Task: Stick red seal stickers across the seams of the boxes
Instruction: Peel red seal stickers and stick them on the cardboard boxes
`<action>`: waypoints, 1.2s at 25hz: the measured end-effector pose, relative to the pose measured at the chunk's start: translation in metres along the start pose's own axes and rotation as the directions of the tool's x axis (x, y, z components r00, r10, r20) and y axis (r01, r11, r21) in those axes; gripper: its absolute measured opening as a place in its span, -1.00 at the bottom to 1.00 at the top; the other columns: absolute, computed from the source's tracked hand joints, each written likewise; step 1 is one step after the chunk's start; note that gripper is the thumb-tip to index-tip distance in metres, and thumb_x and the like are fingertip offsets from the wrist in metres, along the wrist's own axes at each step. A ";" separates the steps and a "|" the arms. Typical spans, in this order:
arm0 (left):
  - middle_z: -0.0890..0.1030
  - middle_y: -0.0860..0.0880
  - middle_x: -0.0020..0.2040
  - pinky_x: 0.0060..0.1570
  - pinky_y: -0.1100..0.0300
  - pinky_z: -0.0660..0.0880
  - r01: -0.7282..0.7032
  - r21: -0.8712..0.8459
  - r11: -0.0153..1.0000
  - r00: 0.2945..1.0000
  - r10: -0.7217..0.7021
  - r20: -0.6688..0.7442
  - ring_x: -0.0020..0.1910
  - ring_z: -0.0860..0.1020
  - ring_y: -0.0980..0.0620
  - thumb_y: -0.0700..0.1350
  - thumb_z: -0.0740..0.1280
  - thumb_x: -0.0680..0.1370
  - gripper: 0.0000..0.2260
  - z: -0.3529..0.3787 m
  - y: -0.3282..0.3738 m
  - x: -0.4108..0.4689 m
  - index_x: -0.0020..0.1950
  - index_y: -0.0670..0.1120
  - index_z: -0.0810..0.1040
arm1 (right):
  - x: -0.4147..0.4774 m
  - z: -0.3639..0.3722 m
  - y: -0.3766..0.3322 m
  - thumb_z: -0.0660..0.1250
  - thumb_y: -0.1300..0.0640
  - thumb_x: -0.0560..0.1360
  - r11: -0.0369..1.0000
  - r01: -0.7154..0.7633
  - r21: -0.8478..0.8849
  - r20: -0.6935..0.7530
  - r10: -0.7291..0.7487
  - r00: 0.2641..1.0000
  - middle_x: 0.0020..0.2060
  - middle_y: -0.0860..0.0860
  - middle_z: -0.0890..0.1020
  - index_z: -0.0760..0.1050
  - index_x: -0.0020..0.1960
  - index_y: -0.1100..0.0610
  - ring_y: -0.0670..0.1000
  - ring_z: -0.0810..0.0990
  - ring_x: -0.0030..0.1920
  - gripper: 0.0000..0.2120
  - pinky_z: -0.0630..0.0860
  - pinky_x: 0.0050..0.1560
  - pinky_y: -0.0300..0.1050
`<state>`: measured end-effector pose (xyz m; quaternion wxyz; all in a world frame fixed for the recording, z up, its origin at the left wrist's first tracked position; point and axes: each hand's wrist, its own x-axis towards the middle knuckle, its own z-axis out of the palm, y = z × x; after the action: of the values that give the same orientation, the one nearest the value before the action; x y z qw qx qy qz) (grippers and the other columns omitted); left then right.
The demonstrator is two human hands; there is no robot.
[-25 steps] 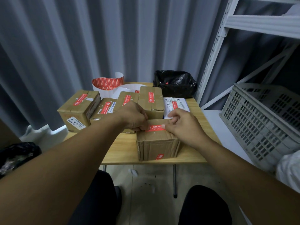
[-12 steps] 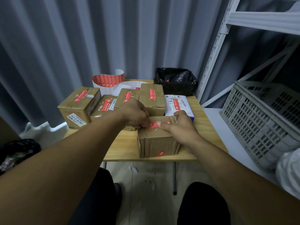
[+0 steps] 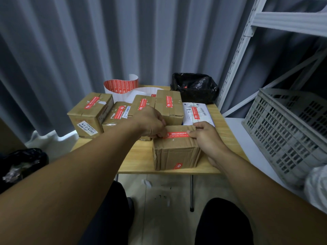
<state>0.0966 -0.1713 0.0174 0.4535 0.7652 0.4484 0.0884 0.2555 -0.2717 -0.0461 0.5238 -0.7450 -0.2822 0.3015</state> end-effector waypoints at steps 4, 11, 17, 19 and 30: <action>0.67 -0.15 -0.04 0.05 0.02 0.66 0.001 -0.007 1.000 1.000 -0.001 -0.007 -0.06 0.65 -0.08 -0.34 0.51 0.43 -0.81 0.001 -0.001 0.002 -0.01 -0.17 0.64 | -0.011 0.016 -0.008 0.49 -0.28 0.28 0.991 0.033 -0.128 -0.057 -0.041 0.998 0.12 0.07 0.62 0.45 0.11 0.13 0.09 0.60 0.13 -0.38 0.57 0.18 0.13; 0.68 -0.16 -0.11 0.03 0.03 0.65 -0.014 -0.034 0.999 1.000 0.013 -0.026 -0.11 0.65 -0.07 -0.33 0.50 0.44 -0.86 0.001 -0.002 0.000 -0.02 -0.22 0.66 | -0.006 0.008 -0.006 0.42 0.12 0.54 0.999 -0.027 -0.042 -0.040 0.026 0.999 0.02 0.06 0.61 0.49 0.05 0.12 0.04 0.59 0.00 -0.84 0.50 -0.13 -0.11; 0.64 -0.14 -0.20 -0.03 0.04 0.64 -0.025 -0.077 0.997 0.998 0.020 -0.064 -0.11 0.63 -0.10 -0.37 0.45 0.45 -0.88 0.002 -0.007 -0.001 -0.04 -0.25 0.64 | -0.009 0.014 -0.011 0.40 -0.01 0.42 0.990 0.032 -0.140 -0.088 -0.045 0.995 0.03 0.08 0.63 0.51 0.03 0.13 0.11 0.60 0.05 -0.73 0.53 0.03 0.03; 0.64 -0.16 -0.19 -0.06 0.05 0.63 -0.032 -0.092 0.995 0.997 0.026 -0.066 -0.11 0.63 -0.11 -0.37 0.44 0.46 -0.90 0.001 -0.008 -0.001 -0.05 -0.25 0.63 | -0.013 0.018 -0.012 0.38 -0.09 0.38 0.966 0.051 -0.255 -0.100 -0.079 0.992 0.13 0.08 0.59 0.48 0.21 0.11 0.14 0.57 0.14 -0.53 0.55 0.10 0.06; 0.60 -0.21 -0.12 -0.12 0.02 0.63 -0.031 -0.256 0.966 0.992 -0.002 -0.129 -0.17 0.59 -0.15 -0.40 0.32 0.46 -0.82 0.007 -0.020 0.006 0.03 -0.31 0.62 | -0.017 0.031 -0.018 0.39 -0.29 0.41 0.809 0.019 -0.587 -0.148 -0.130 0.980 0.39 0.14 0.40 0.27 0.47 0.12 0.23 0.39 0.39 -0.20 0.46 0.24 0.10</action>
<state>0.0921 -0.1671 -0.0036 0.5187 0.6958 0.4556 0.1981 0.2195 -0.2601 -0.0342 0.3054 -0.8820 -0.3413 0.1108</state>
